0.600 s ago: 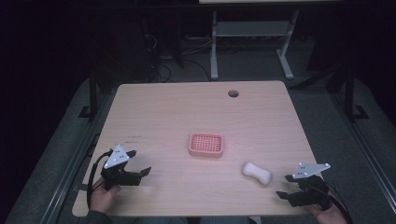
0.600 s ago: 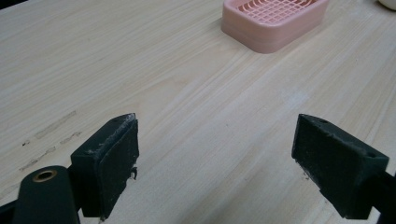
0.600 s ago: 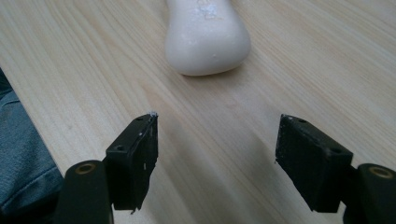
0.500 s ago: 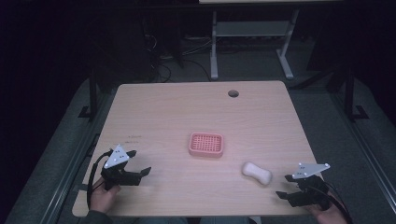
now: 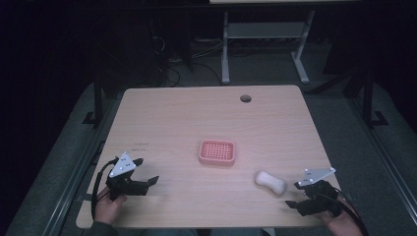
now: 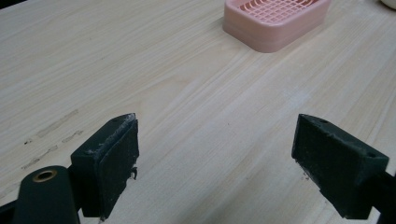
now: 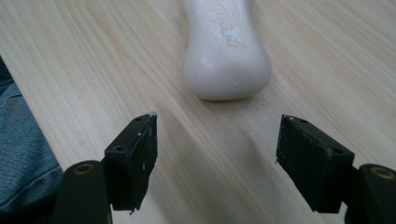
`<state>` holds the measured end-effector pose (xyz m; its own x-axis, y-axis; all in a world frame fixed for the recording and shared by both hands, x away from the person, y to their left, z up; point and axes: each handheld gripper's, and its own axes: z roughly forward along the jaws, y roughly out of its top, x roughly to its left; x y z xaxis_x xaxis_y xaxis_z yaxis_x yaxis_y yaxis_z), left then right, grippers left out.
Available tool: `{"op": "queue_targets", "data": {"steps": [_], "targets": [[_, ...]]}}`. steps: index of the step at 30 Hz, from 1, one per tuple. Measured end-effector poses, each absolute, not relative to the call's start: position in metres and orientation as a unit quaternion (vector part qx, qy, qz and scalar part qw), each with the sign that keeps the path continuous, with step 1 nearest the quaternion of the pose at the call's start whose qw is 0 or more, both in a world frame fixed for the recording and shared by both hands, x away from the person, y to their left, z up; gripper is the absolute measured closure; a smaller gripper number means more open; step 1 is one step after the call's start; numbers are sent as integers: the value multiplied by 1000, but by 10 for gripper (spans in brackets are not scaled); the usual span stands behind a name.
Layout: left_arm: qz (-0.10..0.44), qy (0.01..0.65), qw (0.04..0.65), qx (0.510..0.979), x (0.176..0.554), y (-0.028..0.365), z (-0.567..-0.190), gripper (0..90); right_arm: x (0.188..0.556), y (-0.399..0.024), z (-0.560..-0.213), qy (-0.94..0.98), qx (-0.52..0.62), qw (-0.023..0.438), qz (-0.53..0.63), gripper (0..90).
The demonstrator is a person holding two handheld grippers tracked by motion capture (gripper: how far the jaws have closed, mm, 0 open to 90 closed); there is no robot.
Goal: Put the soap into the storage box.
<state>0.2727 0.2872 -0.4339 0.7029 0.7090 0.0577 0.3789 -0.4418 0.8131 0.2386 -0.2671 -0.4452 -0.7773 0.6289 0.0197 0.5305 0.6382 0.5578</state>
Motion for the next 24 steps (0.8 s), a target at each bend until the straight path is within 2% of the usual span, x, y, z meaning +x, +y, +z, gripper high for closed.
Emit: {"op": "queue_targets", "data": {"steps": [24], "targets": [[200, 328, 415, 825, 273, 287, -433, 145, 264, -232, -431, 925, 282, 77, 243, 287]]}}
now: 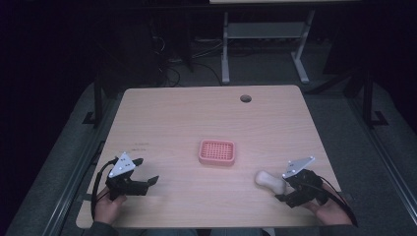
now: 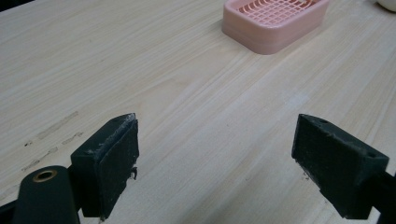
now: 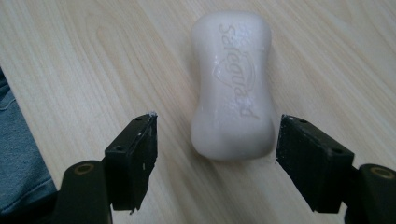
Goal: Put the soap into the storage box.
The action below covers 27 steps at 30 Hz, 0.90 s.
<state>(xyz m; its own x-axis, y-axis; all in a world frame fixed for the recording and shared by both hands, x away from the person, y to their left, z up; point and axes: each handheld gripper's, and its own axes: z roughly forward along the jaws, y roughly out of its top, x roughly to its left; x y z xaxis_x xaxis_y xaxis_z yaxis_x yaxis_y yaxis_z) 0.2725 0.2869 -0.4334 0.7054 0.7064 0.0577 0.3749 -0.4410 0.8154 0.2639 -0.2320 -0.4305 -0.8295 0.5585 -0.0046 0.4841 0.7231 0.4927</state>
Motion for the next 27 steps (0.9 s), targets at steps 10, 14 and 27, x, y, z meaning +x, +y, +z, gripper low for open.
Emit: {"op": "queue_targets", "data": {"steps": [10, 14, 27], "targets": [[199, 328, 415, 825, 273, 287, -433, 145, 272, -225, -433, 926, 285, 77, 237, 284], [199, 328, 415, 825, 273, 287, -433, 145, 276, -222, -432, 928, 282, 80, 228, 284], [200, 329, 415, 825, 273, 287, -433, 145, 291, -207, -437, 939, 264, 73, 210, 318]]}}
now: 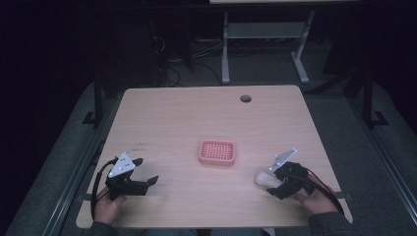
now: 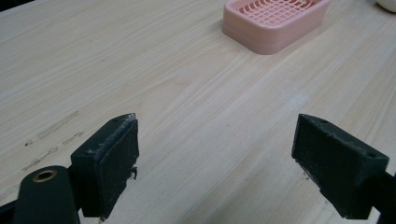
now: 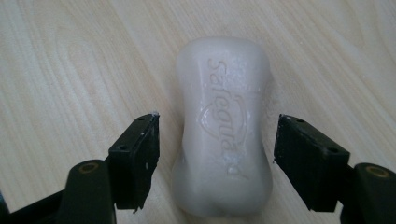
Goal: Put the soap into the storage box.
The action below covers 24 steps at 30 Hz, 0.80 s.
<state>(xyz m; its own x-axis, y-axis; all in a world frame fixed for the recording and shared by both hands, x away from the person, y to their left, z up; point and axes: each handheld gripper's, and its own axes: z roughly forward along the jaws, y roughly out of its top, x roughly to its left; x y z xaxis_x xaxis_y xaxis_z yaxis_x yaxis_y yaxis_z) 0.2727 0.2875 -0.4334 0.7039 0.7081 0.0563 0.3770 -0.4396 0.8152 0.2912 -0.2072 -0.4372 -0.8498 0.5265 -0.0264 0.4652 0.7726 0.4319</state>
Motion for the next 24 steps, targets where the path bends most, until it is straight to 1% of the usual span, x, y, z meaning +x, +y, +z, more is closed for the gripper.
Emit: {"op": "queue_targets", "data": {"steps": [14, 24], "targets": [[199, 329, 415, 824, 273, 288, -433, 145, 299, -200, -444, 945, 257, 65, 192, 408], [198, 331, 416, 823, 272, 287, -433, 145, 303, -195, -446, 949, 248, 61, 183, 444]]}}
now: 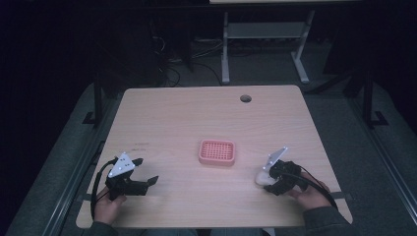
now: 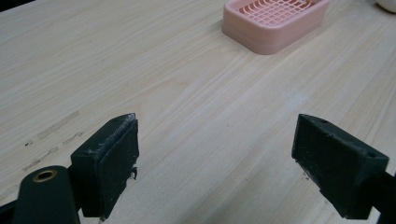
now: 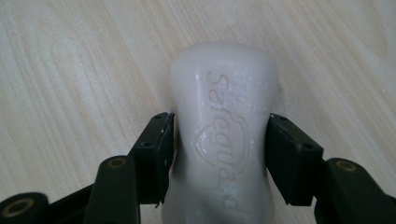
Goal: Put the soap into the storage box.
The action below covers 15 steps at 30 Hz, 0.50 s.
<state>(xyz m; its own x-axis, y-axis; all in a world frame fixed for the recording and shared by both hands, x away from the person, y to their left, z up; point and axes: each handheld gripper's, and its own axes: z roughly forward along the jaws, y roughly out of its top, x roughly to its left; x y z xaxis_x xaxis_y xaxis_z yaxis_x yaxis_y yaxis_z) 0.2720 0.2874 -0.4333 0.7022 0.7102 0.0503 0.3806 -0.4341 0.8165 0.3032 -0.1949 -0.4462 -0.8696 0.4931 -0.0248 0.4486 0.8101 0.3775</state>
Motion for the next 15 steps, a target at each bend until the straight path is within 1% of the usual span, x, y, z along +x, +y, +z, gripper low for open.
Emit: {"op": "queue_targets", "data": {"steps": [5, 10, 15], "targets": [[198, 332, 417, 822, 272, 288, -433, 145, 305, -196, -447, 949, 249, 57, 186, 457], [198, 333, 417, 822, 272, 287, -433, 145, 307, -199, -448, 947, 254, 41, 195, 468], [198, 332, 417, 823, 272, 287, -433, 145, 307, -200, -448, 946, 253, 43, 197, 474]]}}
